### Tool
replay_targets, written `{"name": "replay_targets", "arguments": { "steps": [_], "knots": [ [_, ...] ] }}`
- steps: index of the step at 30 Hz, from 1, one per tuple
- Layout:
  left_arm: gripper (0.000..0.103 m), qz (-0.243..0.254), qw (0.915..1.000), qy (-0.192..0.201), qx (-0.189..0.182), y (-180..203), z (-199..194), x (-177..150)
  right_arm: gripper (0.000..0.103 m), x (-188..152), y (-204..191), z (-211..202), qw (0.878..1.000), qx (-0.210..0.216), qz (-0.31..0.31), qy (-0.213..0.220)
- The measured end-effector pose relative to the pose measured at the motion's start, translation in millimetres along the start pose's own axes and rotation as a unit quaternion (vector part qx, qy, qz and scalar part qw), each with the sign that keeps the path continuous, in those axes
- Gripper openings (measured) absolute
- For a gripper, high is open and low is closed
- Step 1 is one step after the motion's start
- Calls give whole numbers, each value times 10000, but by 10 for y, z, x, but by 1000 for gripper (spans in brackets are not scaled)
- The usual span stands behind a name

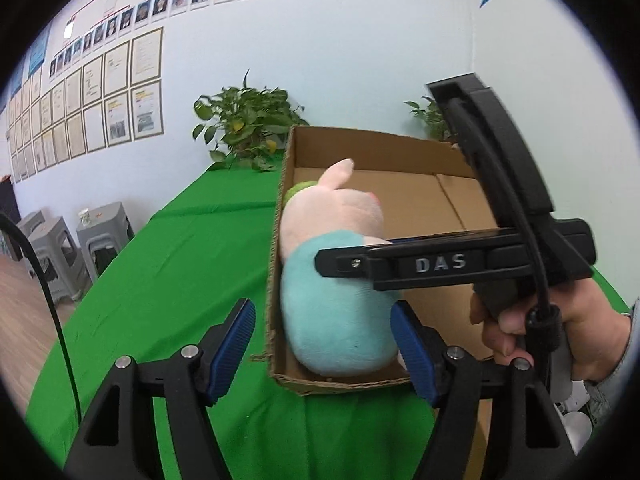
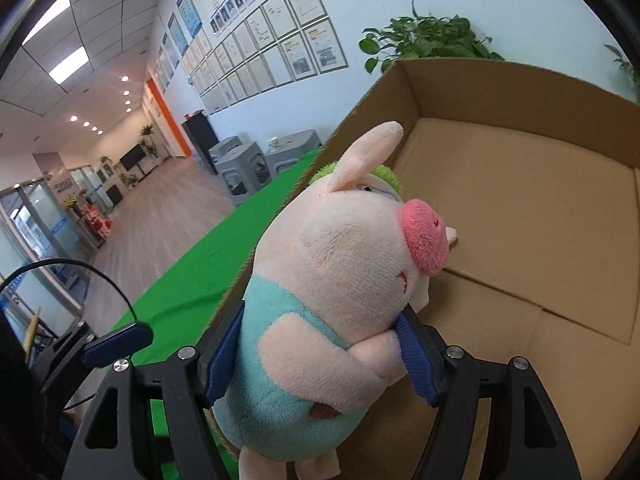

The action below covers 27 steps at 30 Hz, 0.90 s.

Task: Organize objects
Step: 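Carry the plush pig into the cardboard tray and open the left tool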

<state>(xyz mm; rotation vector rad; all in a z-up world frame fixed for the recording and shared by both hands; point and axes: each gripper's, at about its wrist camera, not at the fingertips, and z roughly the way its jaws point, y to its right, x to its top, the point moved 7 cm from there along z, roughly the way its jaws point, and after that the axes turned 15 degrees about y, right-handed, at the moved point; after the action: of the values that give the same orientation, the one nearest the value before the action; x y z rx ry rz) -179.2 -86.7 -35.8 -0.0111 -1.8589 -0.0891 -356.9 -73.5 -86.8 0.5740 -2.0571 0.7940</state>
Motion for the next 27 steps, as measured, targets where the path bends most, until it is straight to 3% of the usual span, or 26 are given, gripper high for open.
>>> {"name": "replay_targets", "arguments": {
  "steps": [3,7,11,15,19,21,22,24,25,27],
  "knots": [
    [70,-167,9997,-160,-8,-104,71,-69,73,-96,49,102,9995,41,259,-185],
    [70,-240,9989,-392,-67,-144,218,-131,89,-167,127,179,9983,16,493,-304],
    [70,-369,9984,-390,-177,-111,203,-163,91,-128,57,157,9991,-15,336,-266],
    [70,-499,9974,-445,-269,-88,198,-189,93,-63,27,33,9976,108,683,-80],
    [70,-420,9984,-341,-187,-66,121,-125,94,23,-101,-238,9986,-326,377,202],
    [70,-220,9995,-184,-119,-31,67,-56,97,54,-148,-485,9954,-810,180,474],
    [70,-91,9999,-109,-74,-25,52,-7,103,53,-165,-656,9921,-1059,114,664],
    [75,164,9998,12,82,45,-27,61,103,9,-195,-989,9837,-1504,-20,986],
    [81,218,9997,54,127,55,-32,96,103,-33,-191,-1161,9765,-1812,-111,1161],
    [82,272,9993,191,179,116,-90,150,103,-157,-162,-1502,9595,-2433,-270,1394]
  ]
}}
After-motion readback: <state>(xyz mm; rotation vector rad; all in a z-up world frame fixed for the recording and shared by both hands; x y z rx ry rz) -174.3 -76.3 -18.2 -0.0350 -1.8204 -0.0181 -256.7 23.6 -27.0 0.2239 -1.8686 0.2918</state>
